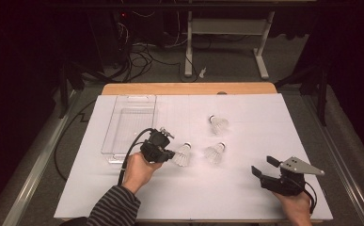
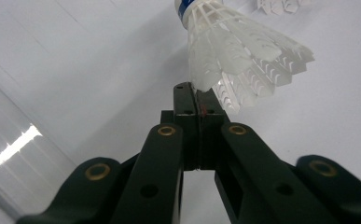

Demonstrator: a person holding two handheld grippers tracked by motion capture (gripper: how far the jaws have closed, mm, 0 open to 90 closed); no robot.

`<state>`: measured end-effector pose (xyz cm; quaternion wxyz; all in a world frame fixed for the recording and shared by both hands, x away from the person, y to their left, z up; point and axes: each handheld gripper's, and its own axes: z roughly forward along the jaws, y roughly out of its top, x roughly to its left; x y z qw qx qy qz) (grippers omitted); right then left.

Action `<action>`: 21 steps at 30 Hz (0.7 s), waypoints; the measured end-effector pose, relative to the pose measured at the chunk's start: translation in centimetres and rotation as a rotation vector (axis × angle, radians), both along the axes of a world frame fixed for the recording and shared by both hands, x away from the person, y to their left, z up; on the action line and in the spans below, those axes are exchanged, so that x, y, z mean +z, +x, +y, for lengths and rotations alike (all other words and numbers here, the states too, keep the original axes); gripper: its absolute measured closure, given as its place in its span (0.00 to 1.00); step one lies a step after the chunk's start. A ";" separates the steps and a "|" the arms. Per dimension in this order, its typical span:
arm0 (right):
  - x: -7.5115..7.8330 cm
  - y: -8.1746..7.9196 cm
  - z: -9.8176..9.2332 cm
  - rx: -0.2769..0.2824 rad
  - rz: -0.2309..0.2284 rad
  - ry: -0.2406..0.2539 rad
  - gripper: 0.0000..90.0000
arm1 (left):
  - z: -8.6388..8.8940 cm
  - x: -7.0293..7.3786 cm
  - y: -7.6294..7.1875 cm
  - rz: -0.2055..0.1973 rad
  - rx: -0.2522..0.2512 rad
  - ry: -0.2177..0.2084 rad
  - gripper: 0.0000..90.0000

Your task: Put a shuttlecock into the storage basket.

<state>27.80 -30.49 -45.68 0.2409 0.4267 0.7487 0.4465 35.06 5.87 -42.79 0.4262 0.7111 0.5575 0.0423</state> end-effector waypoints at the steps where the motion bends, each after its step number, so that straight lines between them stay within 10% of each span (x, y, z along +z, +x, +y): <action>1: 0.0 0.0 0.0 -0.002 0.000 0.000 0.32 | 0.1 0.1 0.0 -0.002 -0.003 0.001 1.00; 21: 0.0 0.0 0.0 -0.003 -0.003 0.001 0.32 | 1.7 2.0 -0.1 -0.023 0.030 -0.063 1.00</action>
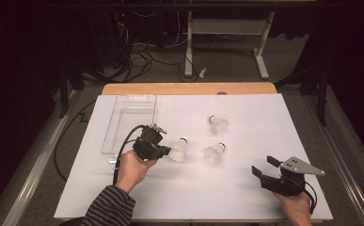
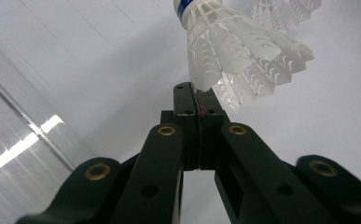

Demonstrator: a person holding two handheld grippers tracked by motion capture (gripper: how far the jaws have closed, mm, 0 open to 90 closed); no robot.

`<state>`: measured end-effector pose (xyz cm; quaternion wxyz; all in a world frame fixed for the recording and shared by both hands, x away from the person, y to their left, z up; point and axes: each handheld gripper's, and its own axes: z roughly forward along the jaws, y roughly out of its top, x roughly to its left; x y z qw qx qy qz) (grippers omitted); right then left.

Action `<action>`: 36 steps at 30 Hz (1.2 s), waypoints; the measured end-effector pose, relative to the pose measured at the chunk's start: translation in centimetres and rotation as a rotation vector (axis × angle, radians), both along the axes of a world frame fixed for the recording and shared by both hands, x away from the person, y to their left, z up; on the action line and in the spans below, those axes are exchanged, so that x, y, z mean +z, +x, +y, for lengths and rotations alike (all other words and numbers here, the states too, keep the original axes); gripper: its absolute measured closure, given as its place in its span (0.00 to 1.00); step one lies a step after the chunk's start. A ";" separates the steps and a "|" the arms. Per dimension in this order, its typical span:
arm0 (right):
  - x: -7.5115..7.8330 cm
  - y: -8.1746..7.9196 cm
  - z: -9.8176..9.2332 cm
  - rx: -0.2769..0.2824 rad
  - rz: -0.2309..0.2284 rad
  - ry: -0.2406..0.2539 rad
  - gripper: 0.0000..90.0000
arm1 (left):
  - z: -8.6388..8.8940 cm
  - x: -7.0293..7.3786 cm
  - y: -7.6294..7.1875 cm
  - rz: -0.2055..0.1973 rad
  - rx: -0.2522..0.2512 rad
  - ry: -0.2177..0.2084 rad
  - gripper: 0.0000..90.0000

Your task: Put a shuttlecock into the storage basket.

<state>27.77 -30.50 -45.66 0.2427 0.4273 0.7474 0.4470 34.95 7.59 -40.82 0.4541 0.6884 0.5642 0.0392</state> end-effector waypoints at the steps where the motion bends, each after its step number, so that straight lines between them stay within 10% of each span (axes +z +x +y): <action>1: 0.0 0.0 0.0 0.000 0.000 -0.001 0.32 | 0.1 0.1 0.0 0.000 0.000 -0.003 1.00; 36: 0.0 0.0 0.0 0.000 0.003 -0.005 0.32 | 4.0 3.0 1.0 -0.041 0.084 -0.058 1.00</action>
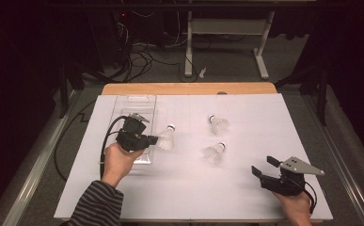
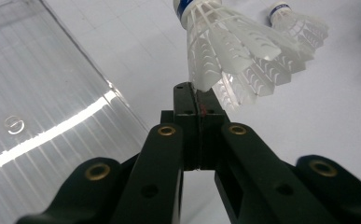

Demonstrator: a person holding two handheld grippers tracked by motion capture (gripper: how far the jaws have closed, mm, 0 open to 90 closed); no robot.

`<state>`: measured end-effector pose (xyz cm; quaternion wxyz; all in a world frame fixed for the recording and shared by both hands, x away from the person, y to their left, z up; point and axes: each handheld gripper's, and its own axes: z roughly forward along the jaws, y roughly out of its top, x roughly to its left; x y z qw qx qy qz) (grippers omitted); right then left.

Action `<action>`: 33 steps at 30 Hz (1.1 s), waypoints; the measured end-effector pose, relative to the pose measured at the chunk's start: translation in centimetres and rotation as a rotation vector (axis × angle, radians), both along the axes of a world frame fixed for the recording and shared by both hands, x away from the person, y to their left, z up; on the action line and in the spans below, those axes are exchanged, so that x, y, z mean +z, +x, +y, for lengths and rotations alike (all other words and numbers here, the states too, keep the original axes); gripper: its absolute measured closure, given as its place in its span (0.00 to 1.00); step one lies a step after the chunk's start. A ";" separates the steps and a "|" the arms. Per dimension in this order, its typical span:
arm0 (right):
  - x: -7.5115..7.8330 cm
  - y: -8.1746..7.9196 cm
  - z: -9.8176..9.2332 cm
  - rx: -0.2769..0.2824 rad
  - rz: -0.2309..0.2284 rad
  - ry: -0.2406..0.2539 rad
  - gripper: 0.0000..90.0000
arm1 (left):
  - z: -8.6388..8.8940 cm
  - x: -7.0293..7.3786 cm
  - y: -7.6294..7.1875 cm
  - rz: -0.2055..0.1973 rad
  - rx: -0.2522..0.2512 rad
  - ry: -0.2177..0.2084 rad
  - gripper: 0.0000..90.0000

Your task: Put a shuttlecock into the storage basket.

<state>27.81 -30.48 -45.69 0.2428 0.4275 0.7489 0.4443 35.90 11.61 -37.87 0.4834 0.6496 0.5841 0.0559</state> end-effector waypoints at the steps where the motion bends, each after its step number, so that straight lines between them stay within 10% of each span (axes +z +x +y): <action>1: 0.0 0.0 0.0 0.000 0.001 0.001 0.32 | 0.1 0.0 0.1 0.000 0.006 -0.004 1.00; 33: 0.0 0.0 -0.1 -0.003 0.003 0.006 0.32 | 3.8 0.8 2.7 -0.002 0.134 -0.021 1.00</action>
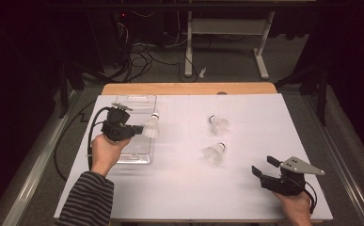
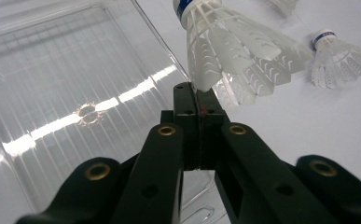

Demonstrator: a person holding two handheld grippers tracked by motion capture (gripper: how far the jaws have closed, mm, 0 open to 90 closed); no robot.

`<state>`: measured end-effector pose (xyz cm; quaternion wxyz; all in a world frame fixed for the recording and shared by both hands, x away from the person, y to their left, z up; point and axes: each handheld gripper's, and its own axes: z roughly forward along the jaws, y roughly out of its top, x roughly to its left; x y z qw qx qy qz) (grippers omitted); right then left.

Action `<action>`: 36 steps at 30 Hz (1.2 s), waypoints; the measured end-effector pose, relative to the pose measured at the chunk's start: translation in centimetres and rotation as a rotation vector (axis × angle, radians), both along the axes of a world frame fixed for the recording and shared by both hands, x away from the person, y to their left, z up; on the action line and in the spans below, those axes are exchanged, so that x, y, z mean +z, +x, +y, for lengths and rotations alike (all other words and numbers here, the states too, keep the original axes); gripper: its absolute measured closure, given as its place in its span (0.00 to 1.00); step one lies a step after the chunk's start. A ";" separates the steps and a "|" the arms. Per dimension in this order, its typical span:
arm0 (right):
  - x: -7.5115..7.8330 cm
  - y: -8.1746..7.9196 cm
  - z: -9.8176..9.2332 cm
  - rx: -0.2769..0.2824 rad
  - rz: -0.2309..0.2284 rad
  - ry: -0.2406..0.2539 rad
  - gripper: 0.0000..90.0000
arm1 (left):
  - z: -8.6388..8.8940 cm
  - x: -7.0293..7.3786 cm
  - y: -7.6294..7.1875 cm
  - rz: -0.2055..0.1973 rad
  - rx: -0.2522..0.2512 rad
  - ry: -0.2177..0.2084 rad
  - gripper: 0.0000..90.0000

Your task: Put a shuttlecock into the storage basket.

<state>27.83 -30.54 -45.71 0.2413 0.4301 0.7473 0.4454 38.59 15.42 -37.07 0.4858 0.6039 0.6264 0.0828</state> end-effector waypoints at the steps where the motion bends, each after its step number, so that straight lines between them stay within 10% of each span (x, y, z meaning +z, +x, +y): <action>1: 0.0 0.0 0.0 0.000 0.000 0.000 0.32 | 0.1 0.0 0.1 0.001 0.003 0.001 1.00; 36: 0.0 0.1 0.0 0.003 0.001 0.003 0.32 | 1.8 -1.6 3.1 0.018 0.102 0.057 1.00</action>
